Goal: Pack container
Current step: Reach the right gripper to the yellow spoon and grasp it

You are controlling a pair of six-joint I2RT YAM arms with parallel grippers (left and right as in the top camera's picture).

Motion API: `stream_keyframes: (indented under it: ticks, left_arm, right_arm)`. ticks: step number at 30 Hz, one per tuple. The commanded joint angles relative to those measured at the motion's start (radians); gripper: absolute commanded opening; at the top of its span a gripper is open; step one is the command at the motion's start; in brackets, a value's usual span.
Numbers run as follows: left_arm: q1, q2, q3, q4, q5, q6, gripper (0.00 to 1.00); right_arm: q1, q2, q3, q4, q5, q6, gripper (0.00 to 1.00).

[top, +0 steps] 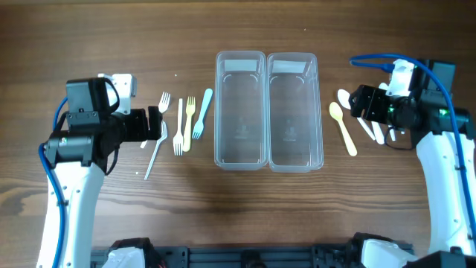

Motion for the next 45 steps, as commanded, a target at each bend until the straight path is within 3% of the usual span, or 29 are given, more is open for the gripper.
stream_keyframes:
  ticks: [1, 5, 8, 12, 22, 33, 45]
  left_arm:
    - [0.005, 0.045, 0.060, -0.026, -0.054, 0.016, 1.00]
    - [0.004, 0.066, 0.071, -0.040, -0.054, -0.026, 1.00]
    - [0.004, 0.066, 0.071, -0.040, -0.054, -0.031, 1.00]
    - [0.005, 0.066, 0.071, -0.039, -0.054, -0.031, 1.00]
    - [0.004, 0.066, 0.071, -0.040, -0.053, -0.031, 1.00]
    - [0.005, 0.066, 0.071, -0.040, -0.053, -0.031, 1.00]
    - [0.005, 0.066, 0.071, -0.055, -0.053, -0.031, 1.00]
  right_arm:
    - [-0.002, 0.103, 0.060, -0.077, 0.038, -0.025, 0.88]
    - [-0.002, 0.260, 0.201, -0.234, 0.080, -0.061, 0.86]
    - [-0.001, 0.299, 0.227, -0.255, 0.080, -0.097, 0.86]
    - [0.009, 0.344, 0.227, -0.277, 0.080, -0.124, 0.74]
    - [0.119, 0.452, 0.227, -0.262, 0.156, -0.199, 0.72]
    - [0.130, 0.573, 0.223, -0.216, 0.192, -0.145, 0.67]
    - [0.130, 0.632, 0.210, -0.167, 0.188, -0.092, 0.51]
